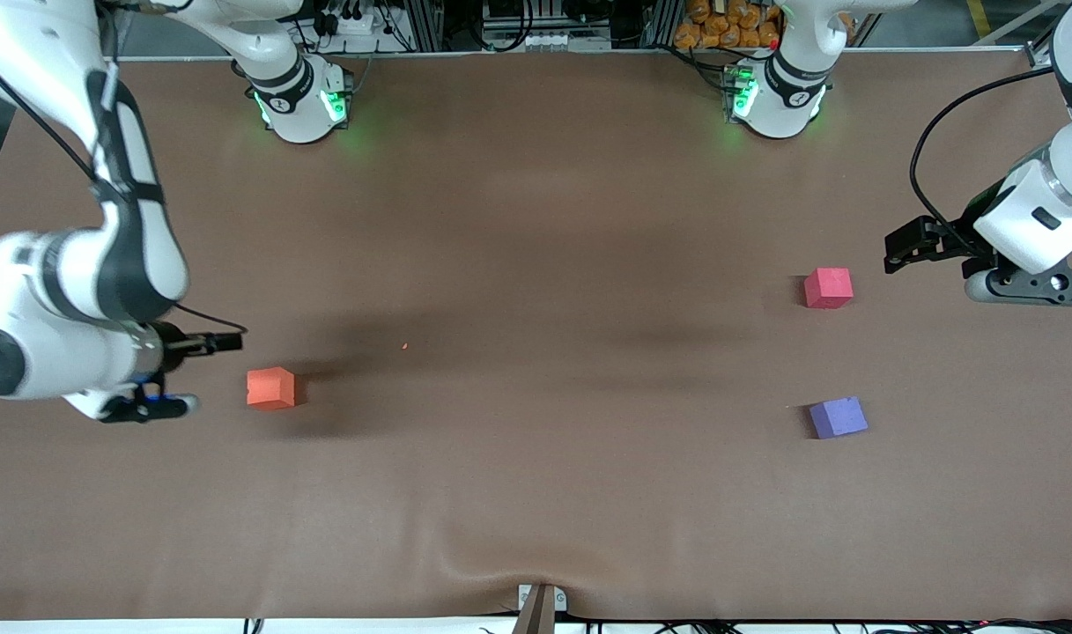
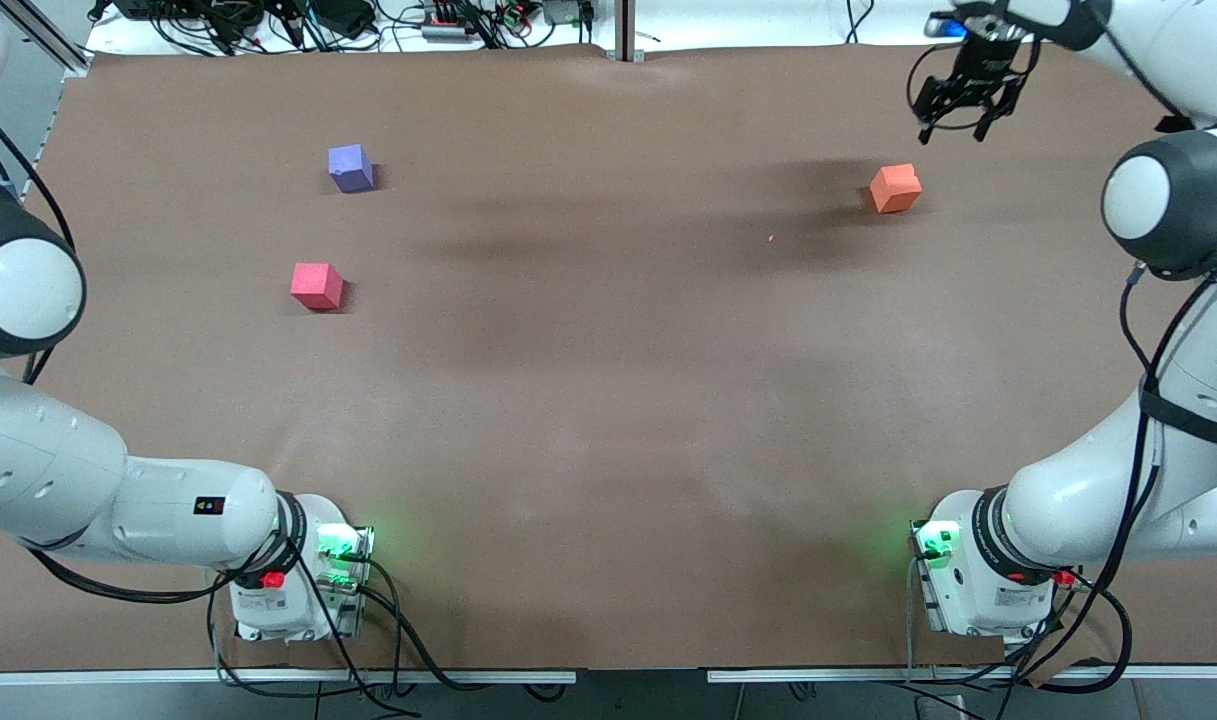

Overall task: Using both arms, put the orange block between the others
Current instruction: 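Reach the right gripper down to the orange block and grasp it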

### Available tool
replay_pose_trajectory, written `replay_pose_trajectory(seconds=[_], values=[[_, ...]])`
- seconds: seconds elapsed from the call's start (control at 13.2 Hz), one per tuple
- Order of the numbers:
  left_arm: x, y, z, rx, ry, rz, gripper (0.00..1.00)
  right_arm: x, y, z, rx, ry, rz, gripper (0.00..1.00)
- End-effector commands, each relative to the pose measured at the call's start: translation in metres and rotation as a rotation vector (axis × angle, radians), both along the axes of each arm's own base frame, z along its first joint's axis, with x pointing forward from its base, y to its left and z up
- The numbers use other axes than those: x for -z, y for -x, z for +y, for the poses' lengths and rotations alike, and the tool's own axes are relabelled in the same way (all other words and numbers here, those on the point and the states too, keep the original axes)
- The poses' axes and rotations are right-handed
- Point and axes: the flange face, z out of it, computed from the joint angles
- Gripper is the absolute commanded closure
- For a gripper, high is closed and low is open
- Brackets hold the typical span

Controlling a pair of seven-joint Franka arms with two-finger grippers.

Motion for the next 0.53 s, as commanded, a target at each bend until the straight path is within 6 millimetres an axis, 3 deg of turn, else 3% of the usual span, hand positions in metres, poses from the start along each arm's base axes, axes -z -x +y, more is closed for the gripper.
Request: replay_pose_trajectory(seconds=[0.0, 0.15, 0.45], values=[[-0.004, 0.008, -0.002, -0.037, 0.012, -0.034, 0.0, 0.022, -0.01, 0.015, 0.002, -0.03, -0.043, 0.0], [0.001, 0.012, -0.007, -0.028, 0.011, -0.029, 0.0, 0.04, -0.015, 0.024, -0.004, -0.036, -0.063, 0.0], [0.014, 0.006, -0.011, -0.022, 0.011, -0.008, 0.0, 0.069, -0.016, 0.021, -0.004, -0.033, -0.048, 0.0]])
